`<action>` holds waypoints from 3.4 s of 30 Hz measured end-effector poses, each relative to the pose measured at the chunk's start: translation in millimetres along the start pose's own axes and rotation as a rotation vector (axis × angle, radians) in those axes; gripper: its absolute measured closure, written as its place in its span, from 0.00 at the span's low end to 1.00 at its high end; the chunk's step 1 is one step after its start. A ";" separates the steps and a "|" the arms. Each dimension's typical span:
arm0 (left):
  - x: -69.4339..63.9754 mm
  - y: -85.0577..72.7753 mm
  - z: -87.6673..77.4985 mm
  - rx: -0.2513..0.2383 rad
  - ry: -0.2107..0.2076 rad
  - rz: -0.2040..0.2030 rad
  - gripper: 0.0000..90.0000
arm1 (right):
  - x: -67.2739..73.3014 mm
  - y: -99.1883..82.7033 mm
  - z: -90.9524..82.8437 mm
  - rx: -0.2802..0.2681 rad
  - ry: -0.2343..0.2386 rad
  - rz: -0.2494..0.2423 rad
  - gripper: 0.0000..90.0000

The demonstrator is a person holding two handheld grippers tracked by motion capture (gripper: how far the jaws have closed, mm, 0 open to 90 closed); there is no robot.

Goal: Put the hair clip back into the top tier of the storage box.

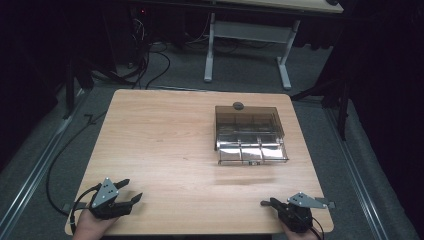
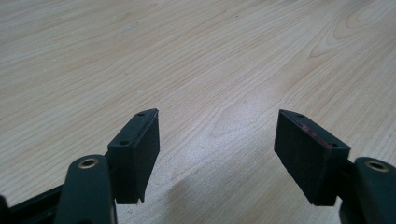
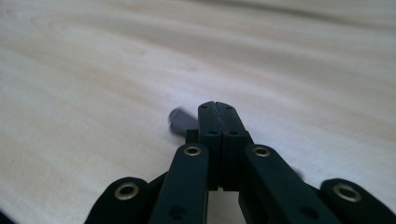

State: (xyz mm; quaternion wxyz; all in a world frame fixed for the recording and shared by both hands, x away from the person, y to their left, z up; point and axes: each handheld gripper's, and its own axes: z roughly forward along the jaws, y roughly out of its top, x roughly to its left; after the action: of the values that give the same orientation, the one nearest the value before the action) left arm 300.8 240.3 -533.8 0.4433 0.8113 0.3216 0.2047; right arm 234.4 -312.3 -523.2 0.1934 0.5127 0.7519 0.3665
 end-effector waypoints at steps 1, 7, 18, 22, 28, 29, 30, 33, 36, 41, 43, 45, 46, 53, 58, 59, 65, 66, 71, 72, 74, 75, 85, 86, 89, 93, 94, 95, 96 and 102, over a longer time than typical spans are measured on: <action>-0.1 0.0 0.2 0.001 0.000 0.002 0.35 | 2.5 -1.2 0.3 0.007 -0.004 0.004 1.00; -0.1 0.0 0.0 0.000 0.000 0.001 0.35 | 4.7 1.9 4.5 -0.001 -0.007 0.010 1.00; -0.4 0.2 0.3 0.004 0.000 0.006 0.35 | 17.3 12.9 20.3 -0.004 0.021 -0.037 1.00; -0.3 0.3 0.4 0.003 -0.001 0.007 0.35 | 24.7 19.0 28.0 -0.001 0.037 -0.055 1.00; -0.3 0.1 0.3 -0.001 0.000 0.006 0.35 | 16.1 20.5 22.4 -0.026 -0.001 -0.019 1.00; -0.2 0.2 0.4 0.003 -0.002 0.007 0.35 | 9.8 16.9 22.8 -0.006 -0.019 0.004 1.00; -0.3 0.2 0.3 0.000 -0.001 0.006 0.35 | 7.7 15.3 22.9 0.002 -0.028 -0.004 1.00; -0.2 0.1 0.0 -0.001 -0.001 0.005 0.35 | 8.0 11.3 22.1 0.014 -0.032 -0.003 1.00; -0.4 0.2 0.1 0.000 0.000 0.007 0.35 | 10.4 9.9 22.2 0.022 -0.024 -0.013 1.00; -0.5 0.1 0.0 -0.001 0.003 0.006 0.35 | 15.4 9.7 22.3 0.020 -0.008 -0.015 1.00; -0.5 0.2 0.3 0.002 0.004 0.006 0.35 | 13.9 11.5 21.7 0.011 -0.009 -0.019 0.99; -0.4 0.2 0.2 0.001 0.005 0.005 0.35 | 12.0 14.5 22.0 0.018 -0.011 -0.011 0.98; -0.3 0.1 0.0 0.002 0.005 0.006 0.35 | 10.5 17.4 23.0 0.026 -0.015 -0.013 0.98; -0.6 -0.1 -0.5 -0.003 -0.001 0.009 0.35 | 5.9 35.1 27.8 0.125 -0.011 -0.026 0.96; -1.1 -0.4 -1.1 -0.009 -0.013 0.016 0.35 | 4.3 50.1 30.7 0.225 -0.011 -0.034 0.94; -1.3 -0.5 -1.1 -0.010 -0.015 0.017 0.35 | 4.5 51.7 30.8 0.243 -0.012 -0.040 0.93; -1.3 -0.7 -1.7 -0.014 -0.021 0.022 0.35 | 3.6 58.7 30.9 0.310 -0.020 -0.044 0.92; -1.4 -0.8 -1.6 -0.016 -0.021 0.023 0.35 | 3.6 59.9 31.4 0.325 -0.026 -0.052 0.92; -1.2 -0.8 -1.9 -0.014 -0.026 0.026 0.35 | 6.3 67.8 34.5 0.398 -0.046 -0.098 0.90; -1.2 -0.8 -1.9 -0.013 -0.027 0.026 0.35 | 6.6 70.1 36.0 0.422 -0.045 -0.112 0.90; -1.2 -0.8 -1.9 -0.013 -0.028 0.027 0.35 | 6.8 72.7 37.6 0.452 -0.047 -0.119 0.90; -1.5 -0.9 -1.8 -0.015 -0.027 0.027 0.35 | 6.5 73.8 38.4 0.459 -0.043 -0.121 0.90; -1.0 -0.9 -1.8 -0.014 -0.034 0.025 0.35 | 8.3 84.5 42.4 0.542 -0.021 -0.162 0.88; -0.9 -0.8 -2.0 -0.011 -0.036 0.026 0.35 | 8.1 86.3 43.5 0.565 -0.013 -0.165 0.88; -0.9 -0.8 -1.9 -0.011 -0.037 0.025 0.35 | 7.3 87.7 45.3 0.594 0.002 -0.165 0.87; -0.8 -0.8 -1.9 -0.010 -0.038 0.025 0.35 | 6.7 89.6 47.1 0.642 0.011 -0.183 0.86; -0.9 -0.8 -1.9 -0.010 -0.038 0.025 0.35 | 6.7 90.0 47.1 0.648 0.013 -0.185 0.86; -0.9 -0.8 -1.9 -0.010 -0.038 0.025 0.35 | 6.7 90.0 47.1 0.648 0.013 -0.185 0.86; -0.9 -0.8 -1.8 -0.010 -0.038 0.025 0.35 | 6.8 90.5 47.1 0.658 0.010 -0.188 0.86; -1.1 -0.8 -1.5 -0.009 -0.040 0.027 0.35 | 4.5 93.8 48.7 0.713 0.029 -0.189 0.84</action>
State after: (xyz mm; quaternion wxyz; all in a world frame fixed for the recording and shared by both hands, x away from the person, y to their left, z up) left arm 298.8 240.7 -533.7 0.4507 0.8173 0.3009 0.1958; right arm 324.2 -271.7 -484.4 0.0251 0.4707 0.8792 0.0692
